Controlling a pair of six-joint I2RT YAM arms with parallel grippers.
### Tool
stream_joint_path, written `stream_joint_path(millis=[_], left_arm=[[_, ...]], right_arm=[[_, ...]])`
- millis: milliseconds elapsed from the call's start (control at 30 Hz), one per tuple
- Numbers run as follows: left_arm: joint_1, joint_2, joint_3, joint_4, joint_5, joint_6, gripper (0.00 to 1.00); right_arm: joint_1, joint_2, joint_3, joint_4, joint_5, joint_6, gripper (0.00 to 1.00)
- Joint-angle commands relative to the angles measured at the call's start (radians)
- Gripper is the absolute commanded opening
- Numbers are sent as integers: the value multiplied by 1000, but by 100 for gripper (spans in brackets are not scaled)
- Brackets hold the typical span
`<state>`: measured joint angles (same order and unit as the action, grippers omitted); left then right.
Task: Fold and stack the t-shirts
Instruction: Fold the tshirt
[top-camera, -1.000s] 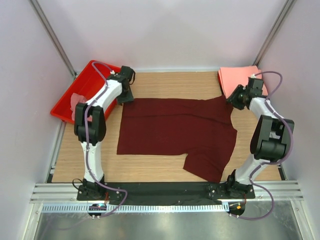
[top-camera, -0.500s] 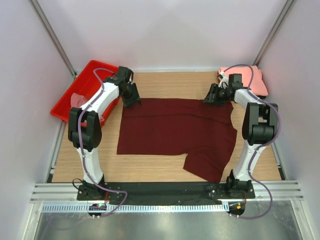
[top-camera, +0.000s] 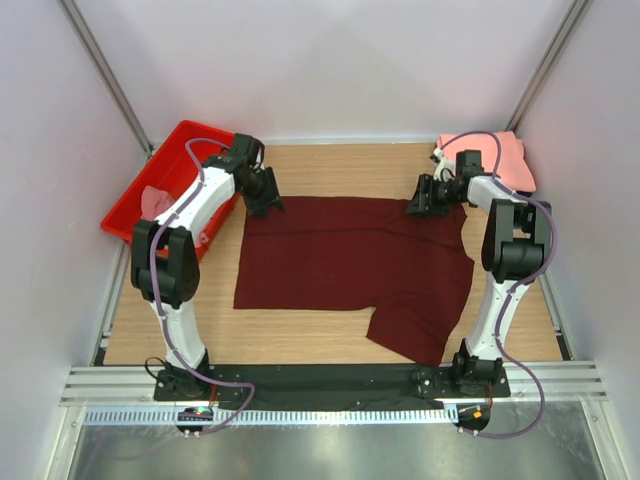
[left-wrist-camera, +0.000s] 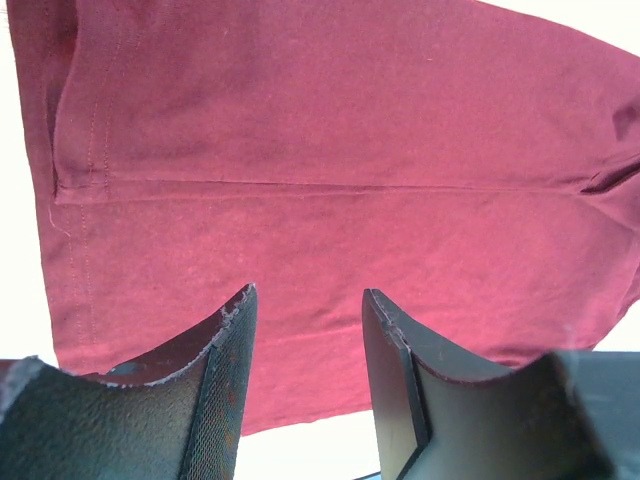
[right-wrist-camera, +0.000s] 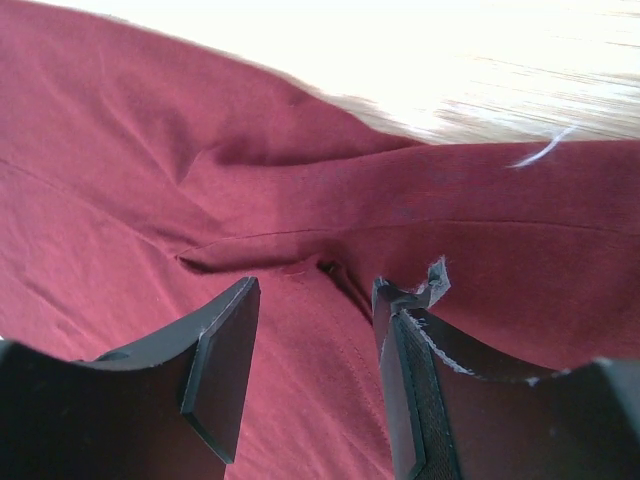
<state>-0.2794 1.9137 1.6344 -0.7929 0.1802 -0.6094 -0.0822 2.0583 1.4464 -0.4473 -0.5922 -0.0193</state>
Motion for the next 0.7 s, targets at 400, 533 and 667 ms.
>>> stream_joint_path(millis=[400, 533, 667], left_arm=[[3, -74, 44, -25, -15, 37, 48], [2, -74, 42, -29, -21, 36, 48], [3, -76, 38, -29, -25, 37, 47]], right_arm=[[6, 33, 51, -18, -81, -34, 55], [9, 25, 55, -22, -84, -31, 39], [15, -13, 39, -21, -80, -25, 22]])
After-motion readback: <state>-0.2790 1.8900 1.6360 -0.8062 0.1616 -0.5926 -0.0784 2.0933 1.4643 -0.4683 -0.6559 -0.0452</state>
